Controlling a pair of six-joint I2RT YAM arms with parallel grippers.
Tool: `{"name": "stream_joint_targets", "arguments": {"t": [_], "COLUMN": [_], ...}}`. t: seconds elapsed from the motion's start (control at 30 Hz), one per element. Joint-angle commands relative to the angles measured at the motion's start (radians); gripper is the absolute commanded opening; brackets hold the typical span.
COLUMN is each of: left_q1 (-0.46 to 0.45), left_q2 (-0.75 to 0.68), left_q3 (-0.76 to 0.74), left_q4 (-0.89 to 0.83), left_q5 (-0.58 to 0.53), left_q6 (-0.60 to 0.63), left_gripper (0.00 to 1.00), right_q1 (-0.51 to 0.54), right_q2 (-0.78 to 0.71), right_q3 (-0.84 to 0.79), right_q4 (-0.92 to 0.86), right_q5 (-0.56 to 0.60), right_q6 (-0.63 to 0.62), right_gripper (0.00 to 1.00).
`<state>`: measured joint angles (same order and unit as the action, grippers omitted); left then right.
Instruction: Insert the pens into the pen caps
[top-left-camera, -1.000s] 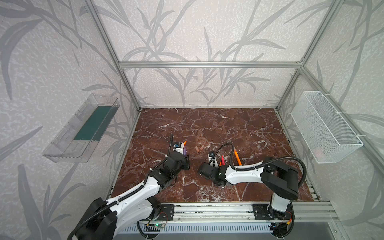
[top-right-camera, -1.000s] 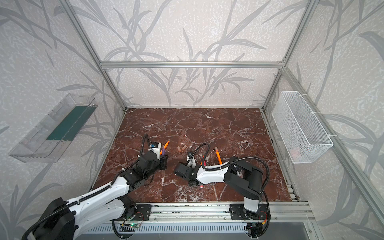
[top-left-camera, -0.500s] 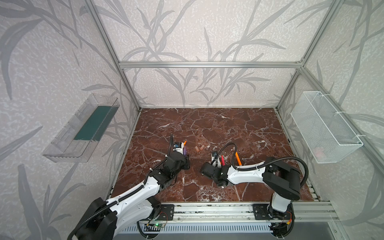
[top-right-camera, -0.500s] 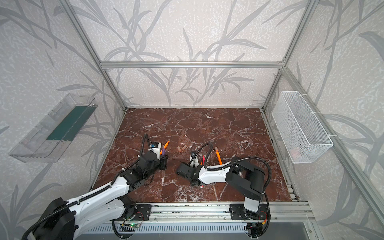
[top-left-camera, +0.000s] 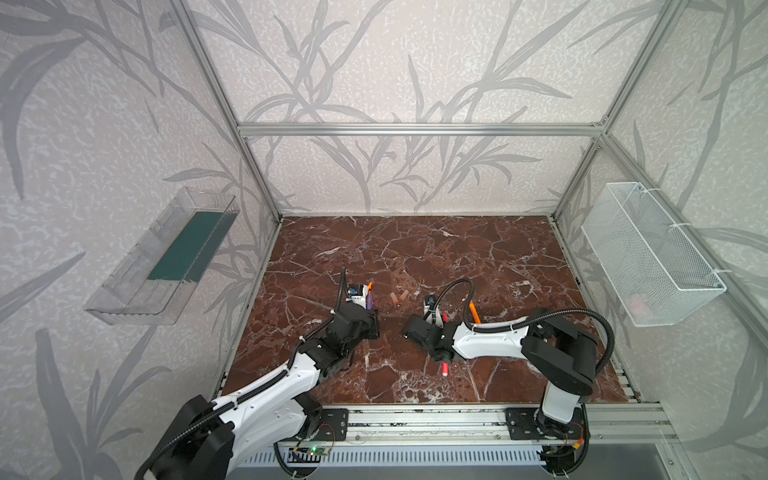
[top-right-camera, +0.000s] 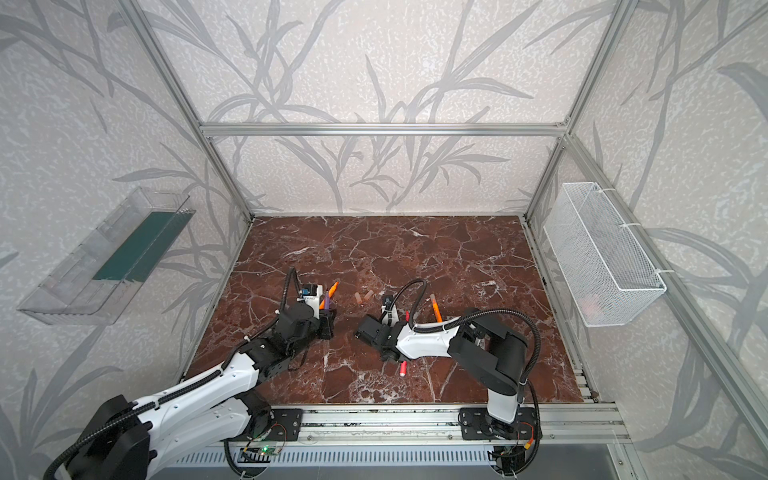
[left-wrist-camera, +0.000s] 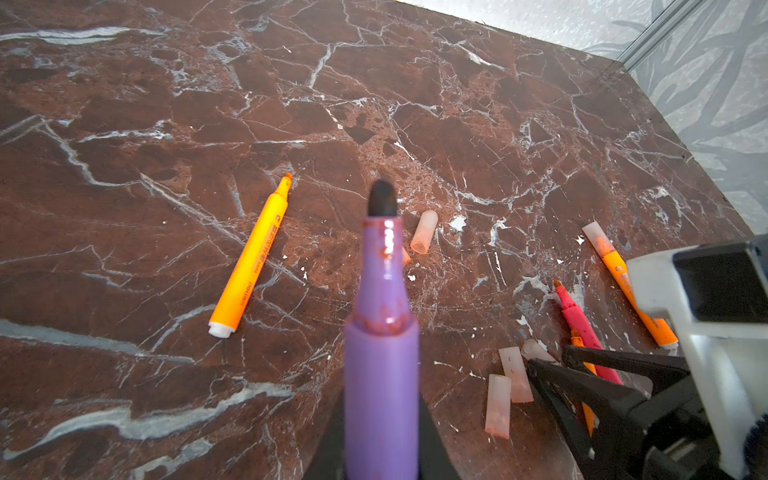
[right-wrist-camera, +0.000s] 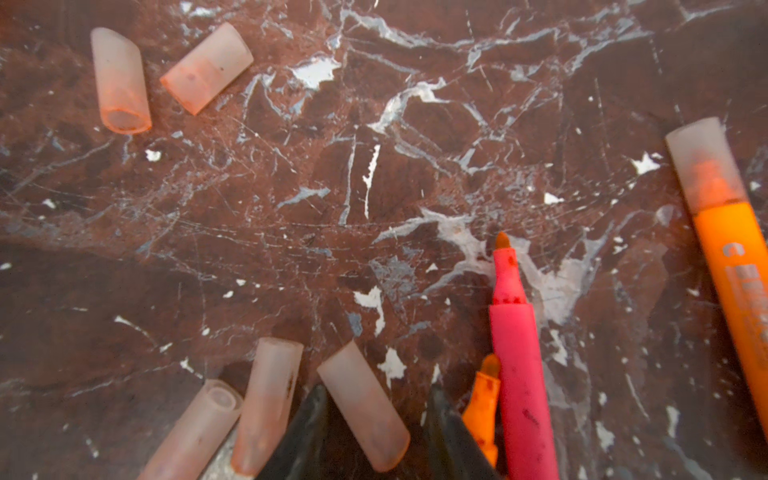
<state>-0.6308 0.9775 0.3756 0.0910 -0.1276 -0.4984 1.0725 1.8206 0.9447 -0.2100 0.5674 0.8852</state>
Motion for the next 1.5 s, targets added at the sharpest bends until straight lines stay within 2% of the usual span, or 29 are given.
{"name": "stream_joint_targets", "arguments": {"t": [0.0, 0.27, 0.73, 0.97, 1.2, 1.27, 1.47], "left_q1": [0.005, 0.004, 0.004, 0.003, -0.008, -0.013, -0.07], "left_q2": [-0.009, -0.007, -0.009, -0.014, -0.007, -0.001, 0.032], "left_q3": [-0.006, -0.003, -0.004, -0.01, -0.02, -0.029, -0.037], "left_q4": [0.017, 0.02, 0.019, 0.026, 0.038, 0.065, 0.115], "left_q5": [0.004, 0.009, 0.017, 0.063, 0.146, 0.188, 0.226], "left_q6": [-0.004, -0.004, -0.003, -0.007, -0.028, -0.035, -0.053], "left_gripper": [0.0, 0.0, 0.0, 0.0, 0.0, 0.0, 0.0], "right_q1": [-0.021, -0.041, -0.041, -0.04, -0.041, -0.076, -0.101], "right_q2": [0.039, 0.065, 0.04, -0.076, -0.253, -0.302, -0.452], "right_q3": [0.011, 0.015, -0.029, -0.085, -0.12, -0.126, -0.199], "right_q4": [-0.049, -0.023, 0.031, 0.069, 0.096, 0.099, 0.21], "right_q5": [-0.012, -0.046, -0.081, -0.065, -0.034, -0.031, -0.046], "right_q6": [-0.021, -0.041, -0.02, -0.032, -0.09, -0.112, -0.175], "right_gripper": [0.4, 0.33, 0.14, 0.12, 0.1, 0.09, 0.09]}}
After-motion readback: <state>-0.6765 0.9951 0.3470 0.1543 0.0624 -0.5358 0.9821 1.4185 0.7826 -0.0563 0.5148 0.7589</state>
